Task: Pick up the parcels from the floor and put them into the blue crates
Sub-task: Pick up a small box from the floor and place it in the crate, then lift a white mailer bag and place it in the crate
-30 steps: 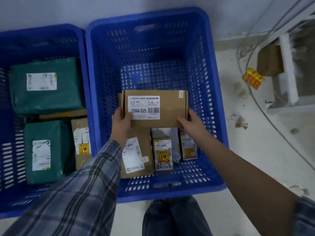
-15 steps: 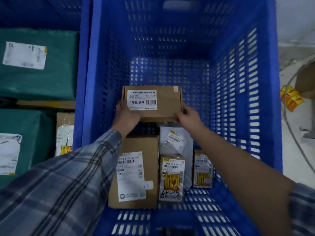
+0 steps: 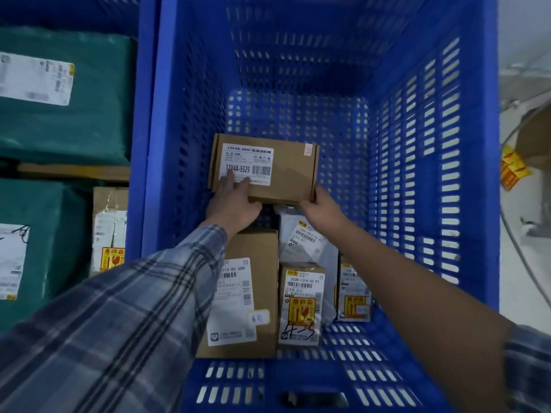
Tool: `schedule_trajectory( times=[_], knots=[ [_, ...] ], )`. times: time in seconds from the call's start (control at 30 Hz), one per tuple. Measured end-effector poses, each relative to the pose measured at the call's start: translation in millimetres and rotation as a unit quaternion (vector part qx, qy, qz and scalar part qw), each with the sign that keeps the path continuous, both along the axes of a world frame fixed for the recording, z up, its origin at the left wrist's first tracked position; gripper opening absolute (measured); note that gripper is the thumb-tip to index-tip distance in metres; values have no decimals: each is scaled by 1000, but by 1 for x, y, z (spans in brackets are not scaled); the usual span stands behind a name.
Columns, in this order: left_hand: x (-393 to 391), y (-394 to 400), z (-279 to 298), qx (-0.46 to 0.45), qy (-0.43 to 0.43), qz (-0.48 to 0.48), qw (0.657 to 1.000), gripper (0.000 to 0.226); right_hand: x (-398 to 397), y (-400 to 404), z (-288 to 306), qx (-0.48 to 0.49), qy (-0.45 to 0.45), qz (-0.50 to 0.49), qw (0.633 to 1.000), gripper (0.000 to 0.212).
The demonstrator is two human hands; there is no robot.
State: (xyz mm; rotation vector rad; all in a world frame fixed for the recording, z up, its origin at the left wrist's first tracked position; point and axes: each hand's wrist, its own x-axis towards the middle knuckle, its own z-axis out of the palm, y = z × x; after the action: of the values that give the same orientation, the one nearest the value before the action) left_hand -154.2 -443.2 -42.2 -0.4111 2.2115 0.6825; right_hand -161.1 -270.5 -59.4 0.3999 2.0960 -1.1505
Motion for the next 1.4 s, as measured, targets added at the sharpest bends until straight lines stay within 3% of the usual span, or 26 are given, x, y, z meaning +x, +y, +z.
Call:
schedule_trajectory(
  times=[0.13,0.23,0.3,0.4,0.47,0.53,0.6,0.73,0.77,0.8,0.9,0.97,1.1,1.2,1.4],
  knots=[
    [24,-1,22,61,72,103,990,52,33,21,11,75,-8,103,992,59],
    [53,7,53,53,91,156,982,40,71,46,41,86,-37,0,996,59],
    [76,14,76,36,125,167,977,32,96,64,80,91,14,-41,995,38],
    [99,30,108,3,223,160,962,23,131,91,146,98,144,-103,979,25],
    [109,52,125,9,203,190,960,19,156,110,173,122,183,-170,961,22],
    [115,80,135,12,138,245,960,16,178,129,186,140,160,-292,932,22],
    [124,105,143,-3,63,275,959,18,208,149,192,168,119,-435,877,22],
    [154,136,158,-9,10,185,983,22,277,178,201,219,27,-706,673,25],
    [161,142,159,-10,19,160,987,23,295,182,206,210,15,-738,641,24],
    [166,148,162,-12,31,141,989,24,312,183,210,185,-5,-749,636,24],
    [180,166,171,-9,52,81,995,28,363,178,216,78,-74,-715,690,17],
    [190,184,181,16,76,17,997,27,394,177,214,49,-101,-715,690,16],
    [218,239,187,76,151,-106,980,21,452,176,207,-3,-132,-800,585,10],
    [255,284,182,132,184,-198,954,17,497,171,194,-42,-155,-825,542,5],
    [355,330,160,104,105,-286,947,17,588,168,181,-82,-143,-870,465,13]
  ],
)
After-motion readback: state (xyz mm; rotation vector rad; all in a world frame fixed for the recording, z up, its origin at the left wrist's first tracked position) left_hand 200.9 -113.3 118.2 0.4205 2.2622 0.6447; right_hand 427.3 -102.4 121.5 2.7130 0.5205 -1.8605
